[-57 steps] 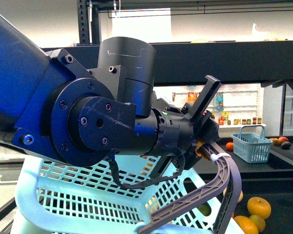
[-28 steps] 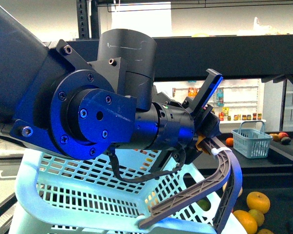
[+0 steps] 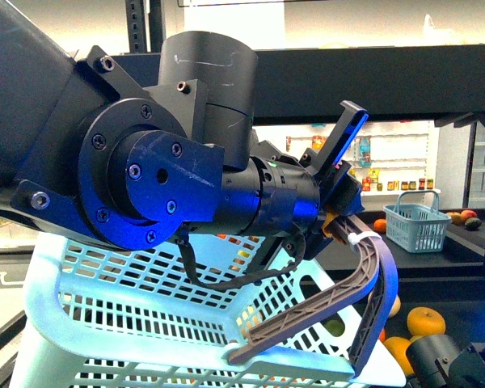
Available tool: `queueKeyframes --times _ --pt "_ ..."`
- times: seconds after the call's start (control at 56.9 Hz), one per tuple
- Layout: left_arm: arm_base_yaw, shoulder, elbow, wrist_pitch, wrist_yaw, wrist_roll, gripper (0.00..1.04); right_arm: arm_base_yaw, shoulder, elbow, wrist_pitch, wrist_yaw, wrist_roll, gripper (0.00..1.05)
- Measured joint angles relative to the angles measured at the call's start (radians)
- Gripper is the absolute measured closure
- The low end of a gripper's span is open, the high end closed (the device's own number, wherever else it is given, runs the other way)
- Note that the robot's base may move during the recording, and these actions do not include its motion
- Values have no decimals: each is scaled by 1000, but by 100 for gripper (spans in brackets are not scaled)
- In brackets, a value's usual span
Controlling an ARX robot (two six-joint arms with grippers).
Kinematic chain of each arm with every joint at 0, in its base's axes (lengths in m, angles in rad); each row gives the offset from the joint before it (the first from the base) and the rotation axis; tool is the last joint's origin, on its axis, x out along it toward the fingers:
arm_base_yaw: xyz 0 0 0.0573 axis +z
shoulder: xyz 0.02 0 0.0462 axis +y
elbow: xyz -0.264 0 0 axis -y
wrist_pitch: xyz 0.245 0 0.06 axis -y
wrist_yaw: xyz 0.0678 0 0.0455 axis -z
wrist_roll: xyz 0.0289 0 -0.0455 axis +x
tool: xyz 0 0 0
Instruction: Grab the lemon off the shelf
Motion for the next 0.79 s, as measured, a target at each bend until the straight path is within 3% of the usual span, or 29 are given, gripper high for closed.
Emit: queueKeyframes --times 0.791 --pt "0 0 0 0 1 0 96 35 118 156 -90 -4 114 8"
